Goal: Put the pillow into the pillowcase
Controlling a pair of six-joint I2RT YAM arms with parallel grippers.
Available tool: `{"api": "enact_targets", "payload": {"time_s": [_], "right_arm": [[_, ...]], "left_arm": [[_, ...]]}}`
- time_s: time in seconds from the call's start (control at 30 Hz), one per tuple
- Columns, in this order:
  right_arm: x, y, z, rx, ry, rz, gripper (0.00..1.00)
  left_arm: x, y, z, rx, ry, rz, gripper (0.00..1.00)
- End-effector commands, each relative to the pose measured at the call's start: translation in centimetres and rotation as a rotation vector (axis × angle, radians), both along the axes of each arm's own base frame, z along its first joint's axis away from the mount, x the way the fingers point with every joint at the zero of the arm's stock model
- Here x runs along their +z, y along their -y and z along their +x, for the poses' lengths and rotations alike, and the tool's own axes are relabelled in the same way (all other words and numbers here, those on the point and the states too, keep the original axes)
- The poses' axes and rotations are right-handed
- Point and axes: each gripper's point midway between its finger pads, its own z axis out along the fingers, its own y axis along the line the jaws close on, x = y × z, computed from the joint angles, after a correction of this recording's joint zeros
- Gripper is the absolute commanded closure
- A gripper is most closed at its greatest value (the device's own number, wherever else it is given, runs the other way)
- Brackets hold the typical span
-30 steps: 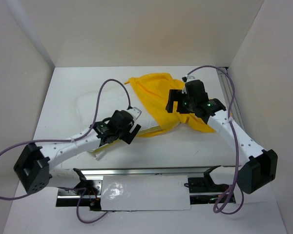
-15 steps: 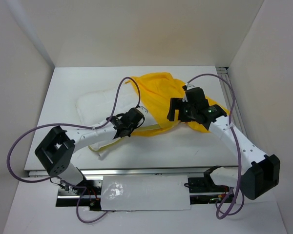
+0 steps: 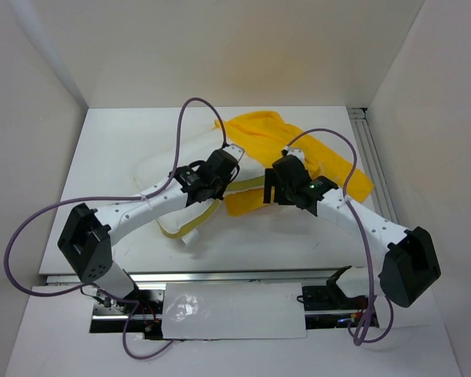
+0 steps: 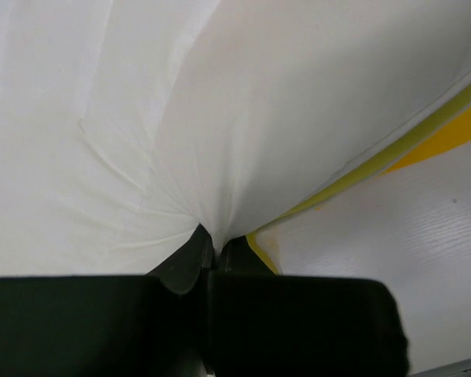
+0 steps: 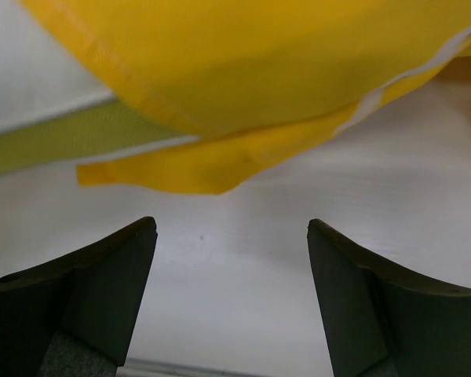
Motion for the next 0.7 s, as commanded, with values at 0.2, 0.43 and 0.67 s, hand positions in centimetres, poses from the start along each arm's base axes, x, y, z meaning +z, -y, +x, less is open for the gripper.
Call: {"api": "enact_targets", "payload": {"time_s": [0.2, 0.43, 0.67], "right_arm": [[2.4, 2.2, 6.8, -0.248, 0.267, -0.103, 0.16], [1.3, 1.7, 8.5, -0.220, 0.216, -0.108, 0.30], [2.4, 2.6, 8.4, -0.263, 0.228, -0.137, 0.83]], "left_arm": [[1.9, 1.2, 0.9, 0.013, 0.024, -0.072, 1.00], [4.6, 1.9, 1.4, -0.010, 0.063, -0.138, 1.00], [5.4, 1.6, 2.1, 0.011, 0.086, -0.143, 1.00]]}}
